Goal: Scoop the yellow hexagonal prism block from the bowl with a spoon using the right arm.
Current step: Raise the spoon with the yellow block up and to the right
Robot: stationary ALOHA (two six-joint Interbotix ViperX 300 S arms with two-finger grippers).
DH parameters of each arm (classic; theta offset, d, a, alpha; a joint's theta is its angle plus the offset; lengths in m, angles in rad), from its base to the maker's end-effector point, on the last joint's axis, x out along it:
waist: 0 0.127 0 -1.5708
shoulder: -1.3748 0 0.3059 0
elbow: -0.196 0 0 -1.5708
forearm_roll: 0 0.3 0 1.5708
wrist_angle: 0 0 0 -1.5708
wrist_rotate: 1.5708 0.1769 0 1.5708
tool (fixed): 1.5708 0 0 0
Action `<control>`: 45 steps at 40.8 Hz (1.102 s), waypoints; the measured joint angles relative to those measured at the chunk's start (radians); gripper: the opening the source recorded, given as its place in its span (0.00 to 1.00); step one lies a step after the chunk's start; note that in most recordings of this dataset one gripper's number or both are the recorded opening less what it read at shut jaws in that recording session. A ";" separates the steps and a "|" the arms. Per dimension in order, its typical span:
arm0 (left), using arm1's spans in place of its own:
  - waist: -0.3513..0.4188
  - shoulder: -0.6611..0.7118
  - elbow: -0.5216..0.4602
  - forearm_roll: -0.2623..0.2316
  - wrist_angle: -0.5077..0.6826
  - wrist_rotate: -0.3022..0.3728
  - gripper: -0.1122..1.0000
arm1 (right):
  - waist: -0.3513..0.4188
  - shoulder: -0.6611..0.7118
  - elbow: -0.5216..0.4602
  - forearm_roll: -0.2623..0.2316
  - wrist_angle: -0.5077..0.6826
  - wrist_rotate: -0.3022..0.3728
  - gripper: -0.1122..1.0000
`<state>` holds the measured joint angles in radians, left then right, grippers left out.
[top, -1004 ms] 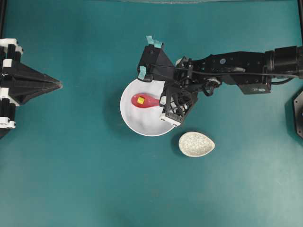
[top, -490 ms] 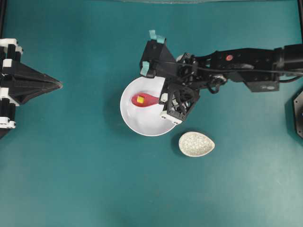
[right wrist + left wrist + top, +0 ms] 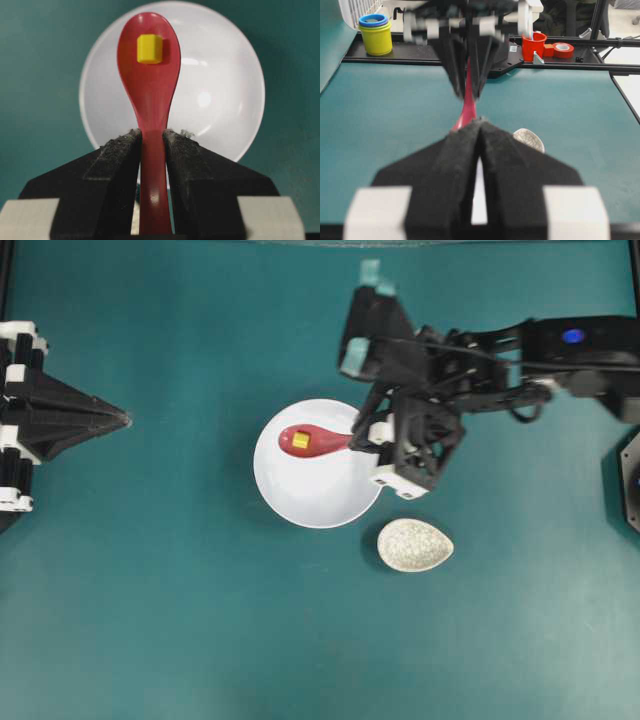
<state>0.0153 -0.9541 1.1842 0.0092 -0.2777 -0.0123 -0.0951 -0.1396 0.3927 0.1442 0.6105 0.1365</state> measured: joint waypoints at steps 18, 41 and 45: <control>0.000 0.000 0.000 0.000 0.000 -0.002 0.09 | 0.002 -0.117 0.000 0.000 0.020 0.000 0.31; -0.002 -0.002 0.000 0.000 -0.002 -0.005 0.09 | 0.002 -0.117 0.000 0.002 0.018 0.000 0.31; 0.000 -0.008 0.000 0.000 -0.002 -0.012 0.09 | 0.002 -0.117 0.000 0.002 0.018 -0.003 0.31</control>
<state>0.0153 -0.9618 1.1842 0.0092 -0.2792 -0.0245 -0.0936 -0.2562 0.3927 0.1457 0.6289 0.1335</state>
